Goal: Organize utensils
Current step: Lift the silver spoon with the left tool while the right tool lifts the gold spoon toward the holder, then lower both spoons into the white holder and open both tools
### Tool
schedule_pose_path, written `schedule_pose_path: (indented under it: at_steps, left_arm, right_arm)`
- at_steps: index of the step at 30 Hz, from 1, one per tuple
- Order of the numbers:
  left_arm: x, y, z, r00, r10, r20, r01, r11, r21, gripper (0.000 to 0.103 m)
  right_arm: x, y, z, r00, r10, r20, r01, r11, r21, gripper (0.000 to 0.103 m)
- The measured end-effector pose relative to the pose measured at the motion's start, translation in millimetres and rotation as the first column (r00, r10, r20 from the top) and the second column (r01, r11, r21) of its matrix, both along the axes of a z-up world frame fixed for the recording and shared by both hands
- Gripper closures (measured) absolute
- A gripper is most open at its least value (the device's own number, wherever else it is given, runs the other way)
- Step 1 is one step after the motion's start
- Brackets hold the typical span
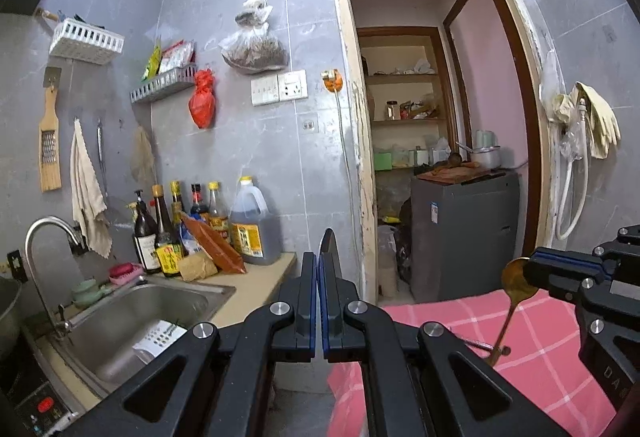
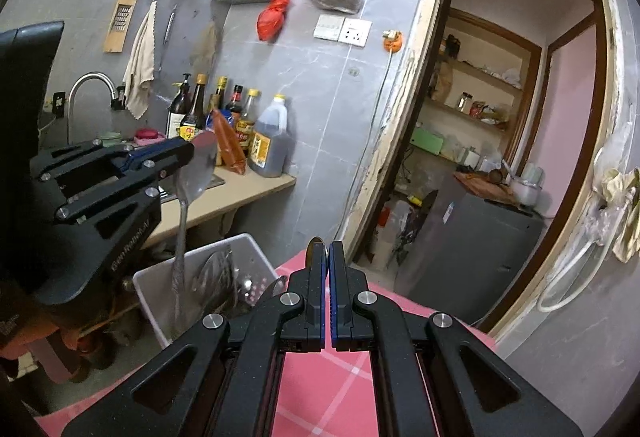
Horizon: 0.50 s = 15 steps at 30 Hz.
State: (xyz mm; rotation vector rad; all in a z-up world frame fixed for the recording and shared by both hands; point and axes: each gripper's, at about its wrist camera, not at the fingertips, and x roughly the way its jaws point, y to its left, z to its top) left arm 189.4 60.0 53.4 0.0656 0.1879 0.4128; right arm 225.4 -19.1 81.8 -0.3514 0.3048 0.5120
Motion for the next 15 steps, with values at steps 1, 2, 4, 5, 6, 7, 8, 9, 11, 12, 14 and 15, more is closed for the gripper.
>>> schedule_pose_path:
  at_steps: [1,2,4,5,6,7,8,9,11,12,14,15]
  left_arm:
    - [0,0,-2,1.0,-0.004,-0.006,0.004,1.0,-0.007,0.101]
    - [-1,0,-4,1.0,-0.009,-0.012,0.009,1.0,-0.014,0.101]
    - [-2,1,-6,1.0,-0.019,-0.024,0.018,0.999,-0.033,0.101]
    - [-2,1,-7,0.999,-0.025,-0.027,0.023,0.999,-0.042,0.101]
    - [-3,2,-7,0.999,-0.032,-0.03,0.031,0.998,-0.055,0.101]
    - [-3,2,-8,0.999,-0.037,-0.034,0.035,0.997,-0.062,0.101]
    - [-4,2,-8,0.998,-0.043,-0.038,0.041,0.997,-0.069,0.101]
    - [-4,2,-8,0.998,-0.049,-0.039,0.046,0.996,-0.073,0.101]
    - [-5,0,-9,0.997,-0.06,-0.043,0.056,0.995,-0.079,0.101]
    - [-5,0,-8,0.997,-0.066,-0.046,0.062,0.995,-0.082,0.101]
    - [-6,0,-8,0.996,-0.078,-0.05,0.073,0.993,-0.095,0.1]
    - [-6,1,-8,0.995,-0.086,-0.055,0.08,0.991,-0.107,0.1]
  right_arm:
    - [2,-1,-2,1.0,0.004,-0.006,-0.004,1.0,0.004,0.101]
    - [2,-2,-3,1.0,0.006,-0.017,-0.006,1.0,0.011,0.101]
    - [4,-4,-7,0.999,0.018,-0.044,-0.017,0.999,0.031,0.101]
    - [3,-6,-9,0.998,0.025,-0.061,-0.022,0.999,0.046,0.101]
    - [5,-7,-11,0.997,0.029,-0.069,-0.026,0.998,0.055,0.1]
    - [6,-8,-13,0.997,0.034,-0.076,-0.029,0.998,0.063,0.1]
    - [7,-8,-14,0.996,0.035,-0.085,-0.029,0.997,0.072,0.1]
    - [7,-10,-15,0.995,0.038,-0.094,-0.03,0.996,0.082,0.1]
    - [10,-10,-19,0.993,0.041,-0.111,-0.031,0.995,0.092,0.1]
    - [11,-11,-20,0.991,0.044,-0.123,-0.032,0.994,0.101,0.1]
    - [14,-13,-24,0.988,0.051,-0.145,-0.034,0.993,0.117,0.1]
    - [15,-13,-26,0.987,0.054,-0.153,-0.035,0.992,0.124,0.1]
